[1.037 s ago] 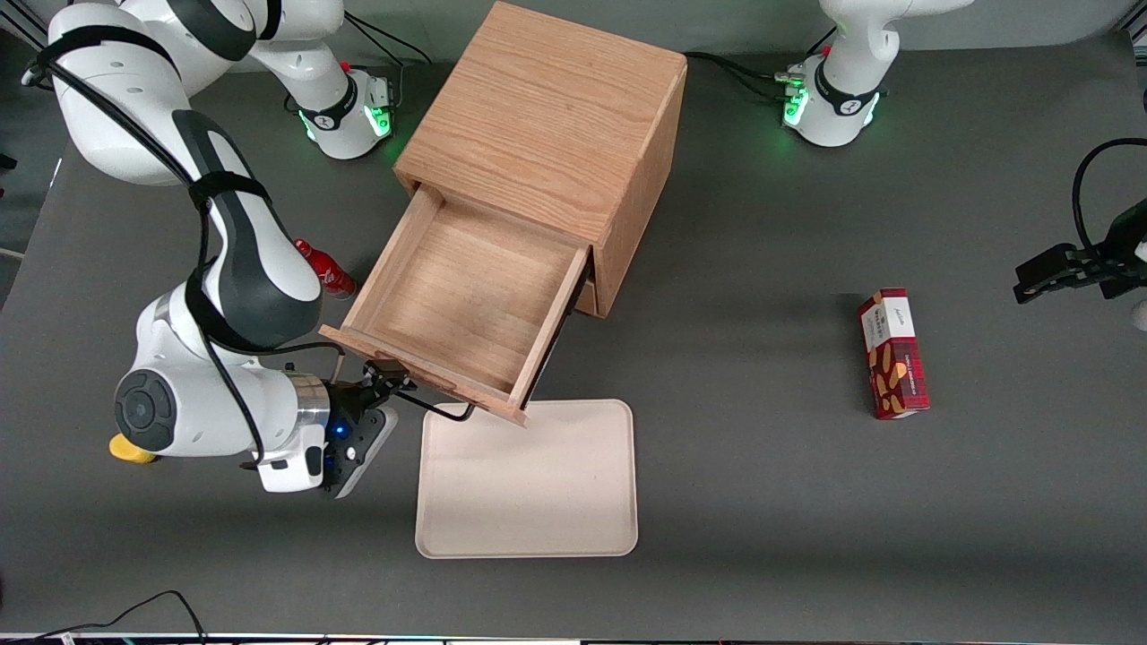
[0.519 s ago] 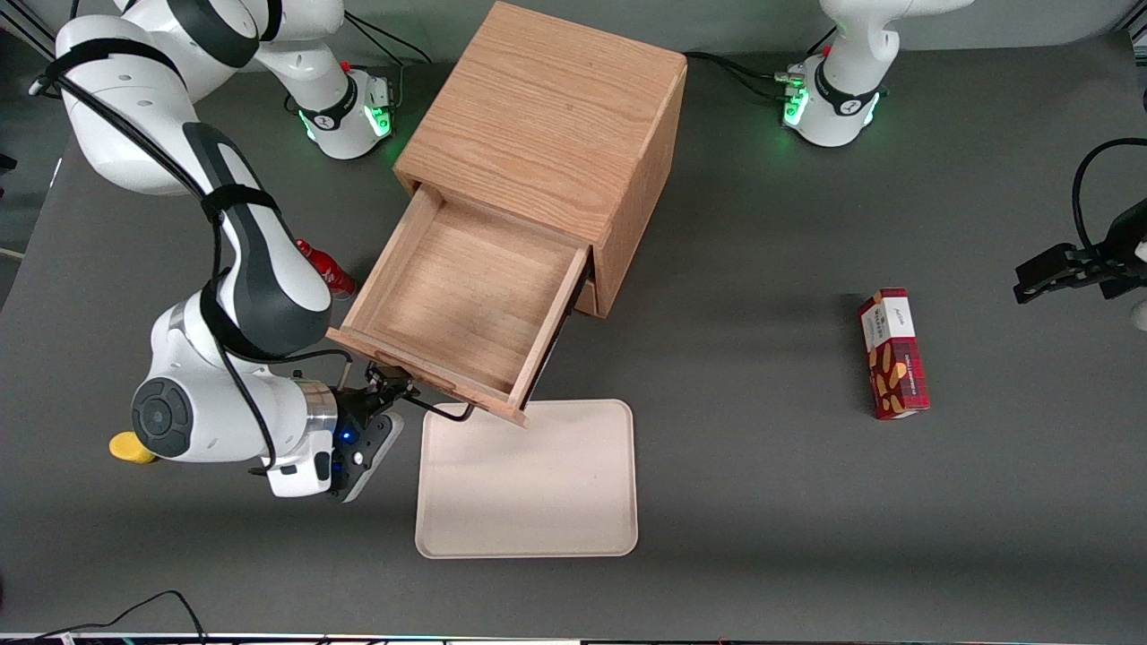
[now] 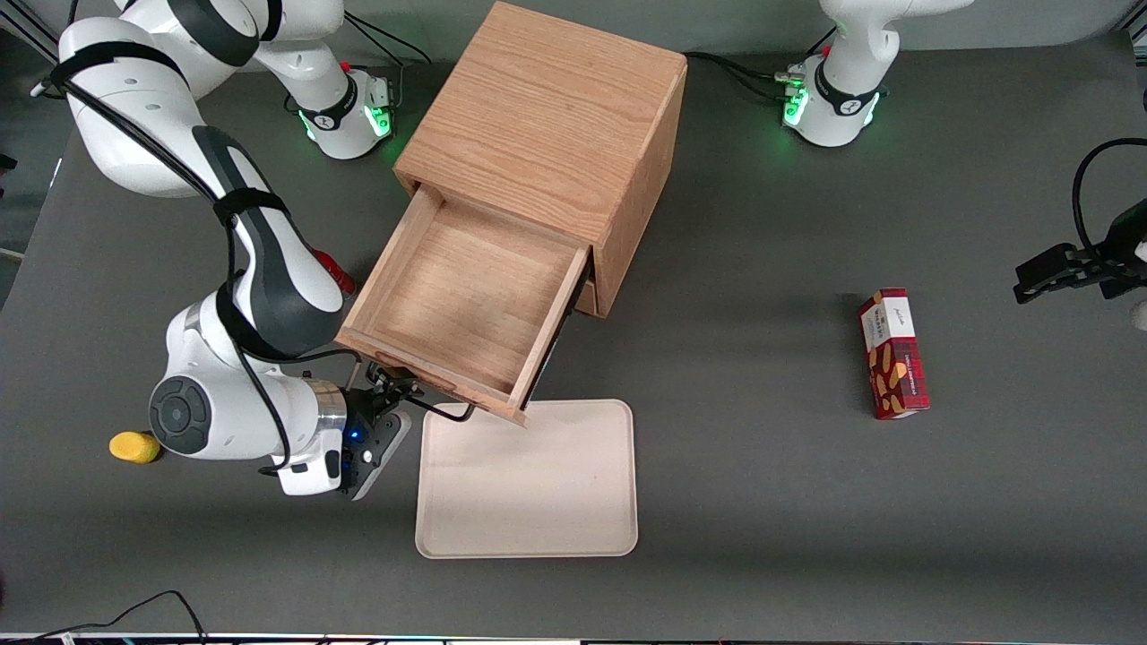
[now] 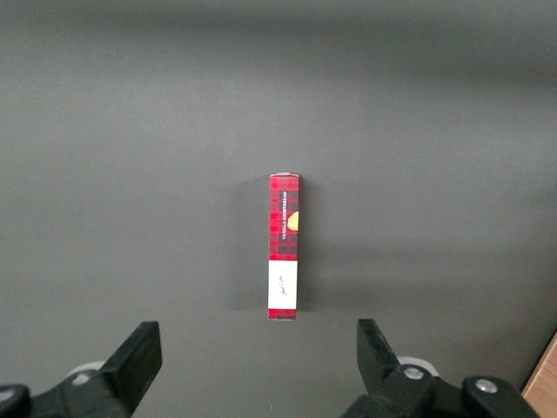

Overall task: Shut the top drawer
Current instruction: 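Press the right gripper against the drawer front beside its black handle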

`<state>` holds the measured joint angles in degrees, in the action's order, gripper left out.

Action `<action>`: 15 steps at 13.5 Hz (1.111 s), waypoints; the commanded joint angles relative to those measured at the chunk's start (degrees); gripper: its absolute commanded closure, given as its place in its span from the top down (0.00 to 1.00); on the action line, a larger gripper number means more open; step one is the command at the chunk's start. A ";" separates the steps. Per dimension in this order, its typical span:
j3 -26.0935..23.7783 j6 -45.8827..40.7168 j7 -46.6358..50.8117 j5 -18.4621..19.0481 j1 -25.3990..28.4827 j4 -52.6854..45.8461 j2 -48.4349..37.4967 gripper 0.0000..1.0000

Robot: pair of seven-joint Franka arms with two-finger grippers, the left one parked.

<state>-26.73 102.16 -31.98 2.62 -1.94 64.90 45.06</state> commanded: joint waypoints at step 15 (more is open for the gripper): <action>-0.34 7.96 0.52 -2.35 1.50 21.13 -14.55 1.00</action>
<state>-27.49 108.31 -31.92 2.08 -1.32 80.68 34.64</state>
